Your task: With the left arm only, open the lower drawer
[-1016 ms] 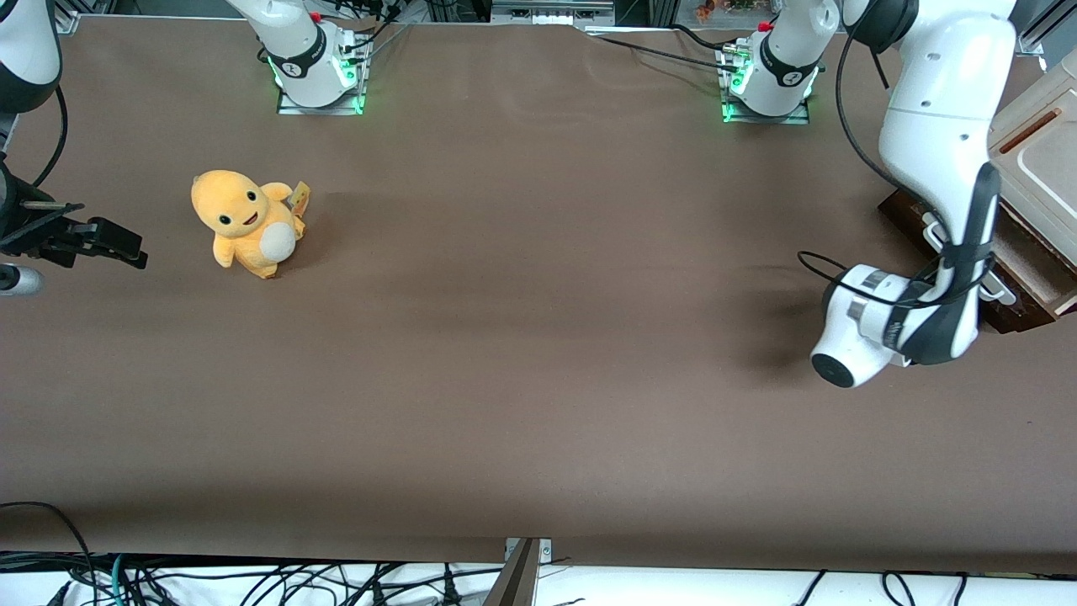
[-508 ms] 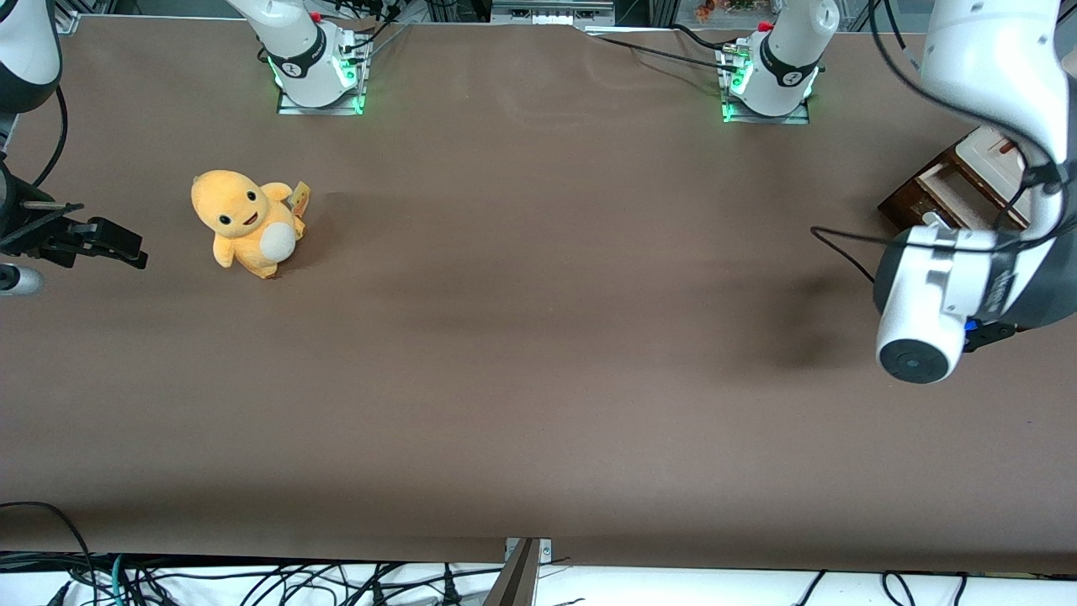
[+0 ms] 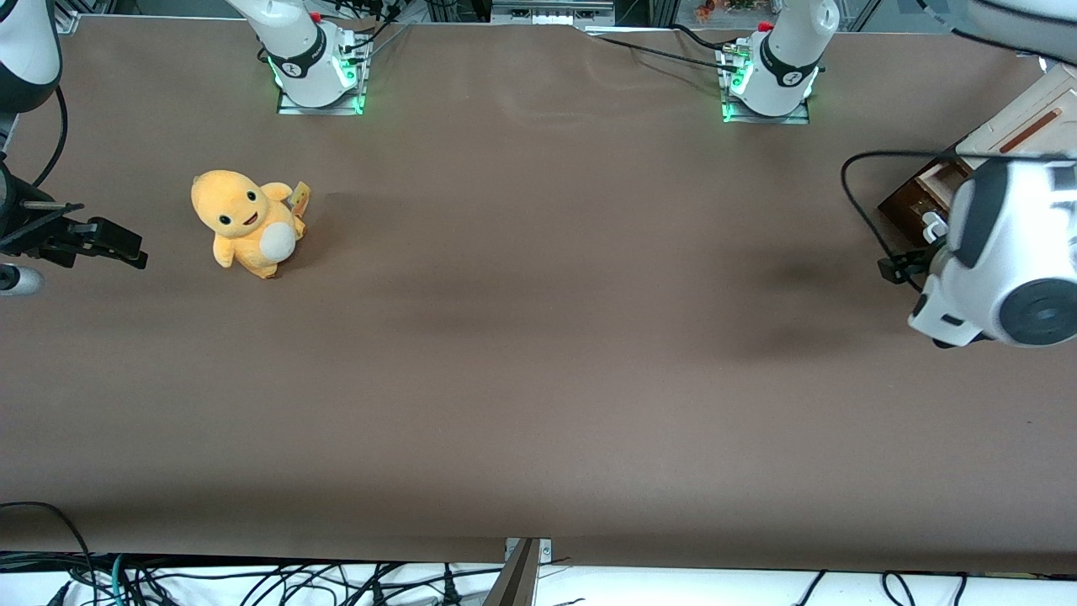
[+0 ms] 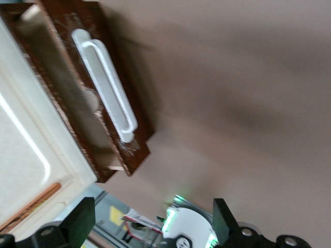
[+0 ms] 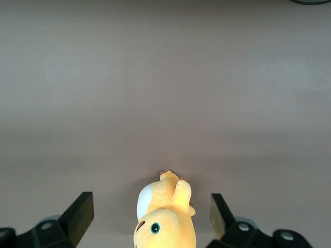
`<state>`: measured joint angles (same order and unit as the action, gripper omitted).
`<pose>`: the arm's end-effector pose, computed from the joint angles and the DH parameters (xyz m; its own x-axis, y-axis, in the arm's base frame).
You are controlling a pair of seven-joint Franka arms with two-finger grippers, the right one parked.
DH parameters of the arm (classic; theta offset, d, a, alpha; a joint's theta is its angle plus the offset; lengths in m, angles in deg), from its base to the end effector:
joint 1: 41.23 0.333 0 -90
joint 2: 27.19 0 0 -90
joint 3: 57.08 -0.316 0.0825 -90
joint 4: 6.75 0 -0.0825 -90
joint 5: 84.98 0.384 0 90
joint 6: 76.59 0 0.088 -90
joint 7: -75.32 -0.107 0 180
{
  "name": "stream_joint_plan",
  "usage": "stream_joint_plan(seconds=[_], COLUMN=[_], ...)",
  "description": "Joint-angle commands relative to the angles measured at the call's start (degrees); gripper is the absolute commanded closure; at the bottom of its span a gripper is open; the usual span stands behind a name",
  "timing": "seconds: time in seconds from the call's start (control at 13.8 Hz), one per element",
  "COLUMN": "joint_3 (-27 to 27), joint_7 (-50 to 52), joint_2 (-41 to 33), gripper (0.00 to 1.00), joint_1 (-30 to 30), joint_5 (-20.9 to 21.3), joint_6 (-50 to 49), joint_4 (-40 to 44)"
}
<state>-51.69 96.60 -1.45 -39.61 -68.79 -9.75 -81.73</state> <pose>0.6198 0.0072 0.4582 0.8191 0.3882 -0.4224 0.2051 -0.8858 -0.4163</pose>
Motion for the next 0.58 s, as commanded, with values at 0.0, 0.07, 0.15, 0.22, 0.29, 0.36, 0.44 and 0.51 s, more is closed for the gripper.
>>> stream_joint_plan(seconds=[0.0,0.07,0.15,0.22,0.29,0.36,0.44,0.51], joint_3=[-0.29,-0.29,-0.46,-0.55,-0.55,-0.55,-0.73,-0.73], joint_7=[-4.22,-4.31,-4.32,-5.1,-7.19,-9.39,-11.24,-13.17], joint_2=[-5.77,-8.22,-10.77,-14.02,-17.88,-21.31,-23.78,-25.29], gripper=[0.0,0.0,0.0,0.0,0.0,0.0,0.0,0.0], joint_1=[0.75,0.58,0.66,0.58,0.58,0.58,0.66,0.66], joint_5=[-6.5,-9.48,-11.69,-13.1,-14.16,-15.13,-16.36,-16.98], joint_6=[-0.13,1.18,3.89,7.57,11.7,16.79,21.1,24.36], joint_4=[-0.17,-0.61,-2.0,-5.76,-11.02,-16.55,-20.78,-23.52])
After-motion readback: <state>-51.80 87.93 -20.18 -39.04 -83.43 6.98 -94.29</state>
